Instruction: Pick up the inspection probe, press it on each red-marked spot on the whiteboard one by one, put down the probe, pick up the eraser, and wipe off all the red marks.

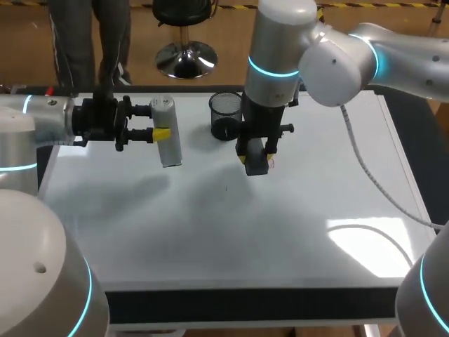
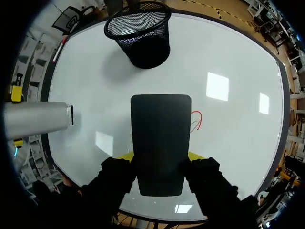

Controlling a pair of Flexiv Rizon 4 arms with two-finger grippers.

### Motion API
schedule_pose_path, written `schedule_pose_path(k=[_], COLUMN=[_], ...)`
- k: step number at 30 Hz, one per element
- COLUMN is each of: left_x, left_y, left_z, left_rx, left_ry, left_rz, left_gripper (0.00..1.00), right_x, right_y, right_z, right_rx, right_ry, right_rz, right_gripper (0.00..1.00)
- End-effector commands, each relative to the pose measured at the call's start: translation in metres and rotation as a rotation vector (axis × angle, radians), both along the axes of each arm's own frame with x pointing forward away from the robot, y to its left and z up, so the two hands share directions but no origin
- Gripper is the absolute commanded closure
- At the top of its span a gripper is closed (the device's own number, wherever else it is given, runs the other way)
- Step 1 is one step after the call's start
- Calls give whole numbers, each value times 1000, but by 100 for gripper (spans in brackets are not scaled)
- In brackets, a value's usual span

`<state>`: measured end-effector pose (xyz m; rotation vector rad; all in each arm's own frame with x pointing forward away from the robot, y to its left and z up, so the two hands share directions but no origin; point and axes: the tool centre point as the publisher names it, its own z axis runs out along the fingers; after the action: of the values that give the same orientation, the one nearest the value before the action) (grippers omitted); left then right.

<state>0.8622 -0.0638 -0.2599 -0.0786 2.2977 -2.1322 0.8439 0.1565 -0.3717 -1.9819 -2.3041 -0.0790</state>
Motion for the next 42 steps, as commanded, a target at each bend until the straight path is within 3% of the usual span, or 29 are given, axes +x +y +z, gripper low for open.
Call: schedule_pose_path(k=[1,11,29,42], left_x=[-1,-1,-1,-1], left_y=[0,0,0,0], left_z=[0,0,0,0], left_rx=[-1,-1,-1,-1], left_ry=[-2,-2,-2,-2], left_rz=[2,2,2,2], left_gripper=[100,100,100,100], right_x=[15,31,36,36], right_y=[2,13,22,2], right_z=[-16,-31,-57,-70], right_rx=[13,30,63,47], right_ry=[39,72,110,138], right_rz=[-3,-19,-39,-65], right_gripper=[100,100,100,100])
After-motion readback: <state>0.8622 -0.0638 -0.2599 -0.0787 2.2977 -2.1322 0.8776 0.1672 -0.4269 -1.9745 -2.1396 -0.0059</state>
